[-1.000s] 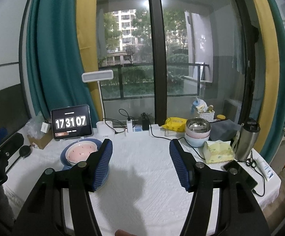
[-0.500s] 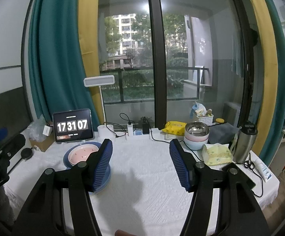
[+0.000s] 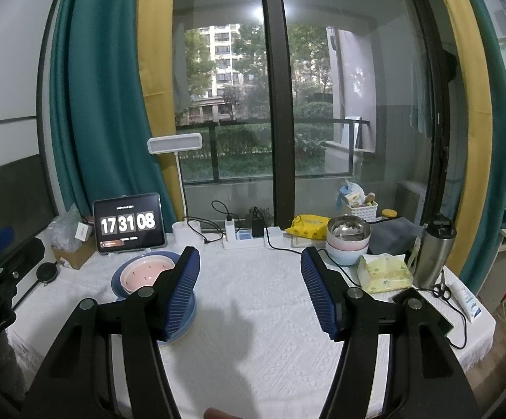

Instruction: Organize plates and bowls

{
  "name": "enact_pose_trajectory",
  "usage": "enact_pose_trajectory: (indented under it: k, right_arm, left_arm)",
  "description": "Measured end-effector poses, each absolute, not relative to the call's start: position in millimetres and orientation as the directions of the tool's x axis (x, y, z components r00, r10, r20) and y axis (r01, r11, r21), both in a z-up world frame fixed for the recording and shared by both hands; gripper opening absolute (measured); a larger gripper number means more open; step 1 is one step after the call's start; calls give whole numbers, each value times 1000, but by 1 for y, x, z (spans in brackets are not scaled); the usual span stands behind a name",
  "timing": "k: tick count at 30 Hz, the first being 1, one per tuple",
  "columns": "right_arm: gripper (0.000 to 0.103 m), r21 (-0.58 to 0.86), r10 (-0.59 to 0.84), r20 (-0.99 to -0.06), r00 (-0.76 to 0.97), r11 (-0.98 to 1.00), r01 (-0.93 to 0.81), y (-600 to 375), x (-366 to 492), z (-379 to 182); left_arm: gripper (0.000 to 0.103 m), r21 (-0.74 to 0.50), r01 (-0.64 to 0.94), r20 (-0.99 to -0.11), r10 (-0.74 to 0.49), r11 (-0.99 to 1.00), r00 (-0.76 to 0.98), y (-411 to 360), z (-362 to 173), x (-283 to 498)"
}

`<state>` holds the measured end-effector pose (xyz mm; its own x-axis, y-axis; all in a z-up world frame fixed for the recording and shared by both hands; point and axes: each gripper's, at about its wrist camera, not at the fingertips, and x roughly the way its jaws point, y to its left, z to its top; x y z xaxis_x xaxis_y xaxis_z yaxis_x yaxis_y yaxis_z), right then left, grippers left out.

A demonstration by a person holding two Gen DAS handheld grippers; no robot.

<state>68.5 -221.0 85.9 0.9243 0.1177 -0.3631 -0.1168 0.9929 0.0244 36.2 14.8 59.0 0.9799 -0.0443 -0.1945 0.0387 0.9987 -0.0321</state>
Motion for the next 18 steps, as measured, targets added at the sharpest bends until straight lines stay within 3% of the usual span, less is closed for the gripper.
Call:
enact_pose_trajectory:
  k: [18]
  right_arm:
    - [64,24,117,-363,924,993,-116,-221,68,87]
  left_arm:
    - [93,-30,41,-194,-46,999,980,14,59,35]
